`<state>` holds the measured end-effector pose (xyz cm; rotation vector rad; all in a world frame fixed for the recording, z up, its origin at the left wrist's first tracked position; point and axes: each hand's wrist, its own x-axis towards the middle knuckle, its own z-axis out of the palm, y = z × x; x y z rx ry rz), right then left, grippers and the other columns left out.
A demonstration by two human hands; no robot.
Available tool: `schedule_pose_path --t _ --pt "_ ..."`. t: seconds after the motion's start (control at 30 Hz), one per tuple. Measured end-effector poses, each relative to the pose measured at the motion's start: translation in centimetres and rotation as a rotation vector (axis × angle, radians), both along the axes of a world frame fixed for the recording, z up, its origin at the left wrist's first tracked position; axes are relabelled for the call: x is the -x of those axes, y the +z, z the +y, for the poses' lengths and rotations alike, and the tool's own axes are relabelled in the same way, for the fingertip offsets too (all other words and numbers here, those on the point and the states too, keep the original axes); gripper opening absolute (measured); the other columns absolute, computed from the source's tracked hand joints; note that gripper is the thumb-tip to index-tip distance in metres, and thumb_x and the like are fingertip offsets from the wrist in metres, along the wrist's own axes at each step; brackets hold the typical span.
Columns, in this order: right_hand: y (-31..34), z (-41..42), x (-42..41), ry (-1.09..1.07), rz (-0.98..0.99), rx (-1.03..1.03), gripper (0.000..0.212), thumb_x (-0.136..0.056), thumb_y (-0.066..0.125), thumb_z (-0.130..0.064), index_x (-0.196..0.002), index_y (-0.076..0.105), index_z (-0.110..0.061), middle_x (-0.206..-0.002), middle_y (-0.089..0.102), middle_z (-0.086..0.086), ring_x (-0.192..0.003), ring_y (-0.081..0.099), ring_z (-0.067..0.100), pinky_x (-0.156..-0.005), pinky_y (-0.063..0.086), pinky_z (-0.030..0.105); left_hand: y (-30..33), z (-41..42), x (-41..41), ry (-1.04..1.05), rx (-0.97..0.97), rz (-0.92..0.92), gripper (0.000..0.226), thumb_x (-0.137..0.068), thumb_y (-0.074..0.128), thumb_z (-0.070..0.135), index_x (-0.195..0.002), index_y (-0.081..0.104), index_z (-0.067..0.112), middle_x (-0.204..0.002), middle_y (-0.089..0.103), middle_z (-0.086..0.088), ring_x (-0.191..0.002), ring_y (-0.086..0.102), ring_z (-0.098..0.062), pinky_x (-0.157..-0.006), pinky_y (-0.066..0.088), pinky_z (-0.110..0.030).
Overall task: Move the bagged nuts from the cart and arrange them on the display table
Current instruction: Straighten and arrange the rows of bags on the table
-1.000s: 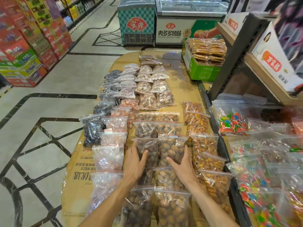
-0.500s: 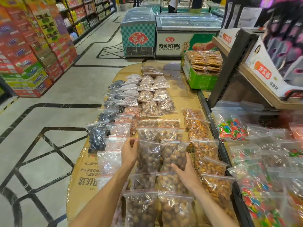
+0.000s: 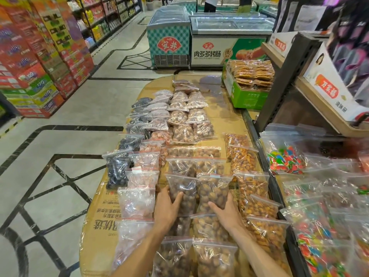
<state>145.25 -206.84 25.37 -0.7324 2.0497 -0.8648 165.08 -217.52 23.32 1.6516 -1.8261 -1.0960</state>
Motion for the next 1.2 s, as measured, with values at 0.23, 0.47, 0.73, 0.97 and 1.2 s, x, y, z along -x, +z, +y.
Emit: schedule_pose_path --t 0.23,0.47,0.73,0.97,1.2 --pt "-0.4 0.1 0.3 0.029 0.048 -0.011 0.109 -0.094 0.069 -0.061 -0.169 0.001 -0.020 -0.175 0.022 0.005 -0.158 0.030 0.030 -0.125 0.030 0.046 0.2 1.3 1.4 0.097 0.089 -0.092 0.036 -0.104 0.050 0.056 -0.107 0.051 0.020 -0.101 0.055 -0.001 -0.089 0.054 -0.018 -0.081 0.053 -0.039" --pt "0.2 0.4 0.4 0.087 0.052 -0.005 0.111 -0.095 0.069 -0.058 -0.169 -0.001 -0.016 -0.175 0.021 0.005 -0.159 0.028 0.029 -0.126 0.028 0.047 -0.9 0.6 0.5 0.046 0.061 -0.096 0.062 -0.095 0.038 0.083 -0.115 0.054 0.026 -0.106 0.065 0.003 -0.094 0.064 -0.014 -0.087 0.060 -0.041" --pt "-0.8 3.4 -1.6 0.075 0.007 -0.066 0.124 -0.092 0.074 -0.056 -0.166 -0.016 -0.014 -0.176 0.016 0.009 -0.159 0.028 0.033 -0.127 0.027 0.048 -0.2 3.6 -2.3 -0.199 0.056 -0.394 0.081 -0.092 0.072 0.052 -0.151 0.031 0.015 -0.142 0.060 -0.011 -0.113 0.067 -0.028 -0.098 0.059 -0.048" --pt "-1.4 5.2 -1.6 0.088 -0.053 -0.199 0.098 -0.079 0.085 -0.059 -0.151 0.038 -0.012 -0.138 0.062 0.003 -0.122 0.063 0.024 -0.108 0.052 0.040 -0.5 4.0 -3.1 -0.307 -0.015 -0.500 0.107 -0.081 0.085 0.049 -0.163 0.022 0.022 -0.147 0.056 -0.008 -0.114 0.066 -0.029 -0.106 0.054 -0.052" --pt "0.7 7.2 -2.1 0.089 -0.097 -0.004 0.083 -0.087 0.084 -0.045 -0.150 0.036 -0.022 -0.133 0.049 -0.011 -0.118 0.050 0.010 -0.107 0.045 0.036 1.8 4.7 -3.9 -0.395 -0.056 -0.209 0.038 -0.094 0.078 0.027 -0.126 0.064 0.011 -0.138 0.063 -0.004 -0.108 0.067 -0.013 -0.086 0.057 -0.014"
